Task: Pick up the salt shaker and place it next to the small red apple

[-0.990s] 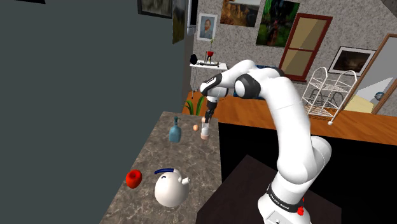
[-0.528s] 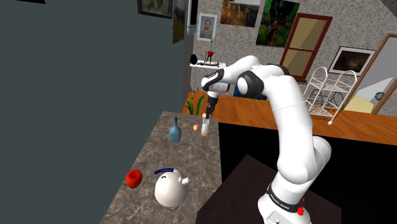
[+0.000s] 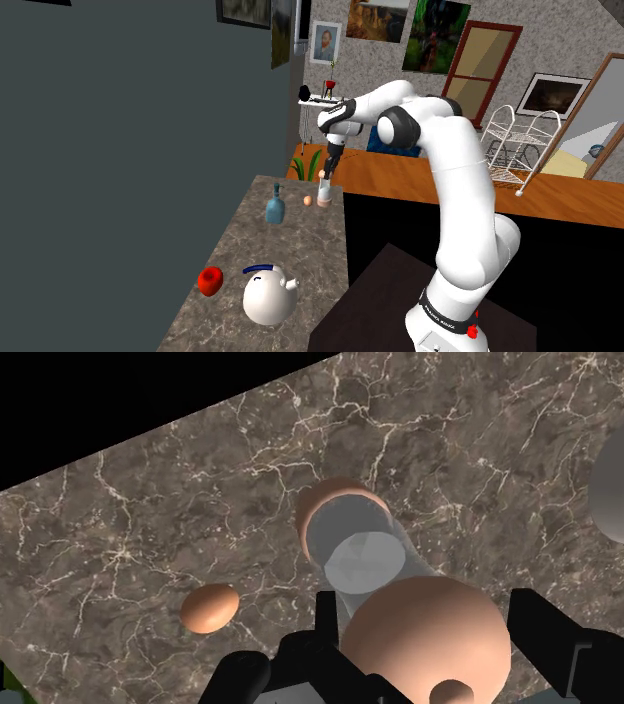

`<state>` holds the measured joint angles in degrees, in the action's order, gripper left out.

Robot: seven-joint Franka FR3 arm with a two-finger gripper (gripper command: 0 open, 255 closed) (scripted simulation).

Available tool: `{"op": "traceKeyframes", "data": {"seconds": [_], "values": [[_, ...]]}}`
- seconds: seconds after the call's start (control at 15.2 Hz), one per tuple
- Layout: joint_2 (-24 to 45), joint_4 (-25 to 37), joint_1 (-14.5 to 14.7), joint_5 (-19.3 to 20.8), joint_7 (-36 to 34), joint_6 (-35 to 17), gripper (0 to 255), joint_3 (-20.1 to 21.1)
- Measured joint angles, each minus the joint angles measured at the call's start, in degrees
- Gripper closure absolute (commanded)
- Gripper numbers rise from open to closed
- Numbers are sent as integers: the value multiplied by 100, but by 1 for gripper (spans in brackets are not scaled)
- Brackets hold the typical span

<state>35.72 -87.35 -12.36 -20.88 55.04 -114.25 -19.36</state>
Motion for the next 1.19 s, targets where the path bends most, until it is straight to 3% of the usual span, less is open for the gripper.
{"op": "traceKeyframes", "data": {"seconds": [1.19], "values": [[-465, 676, -4, 230, -255, 1095, 255, -123]]}}
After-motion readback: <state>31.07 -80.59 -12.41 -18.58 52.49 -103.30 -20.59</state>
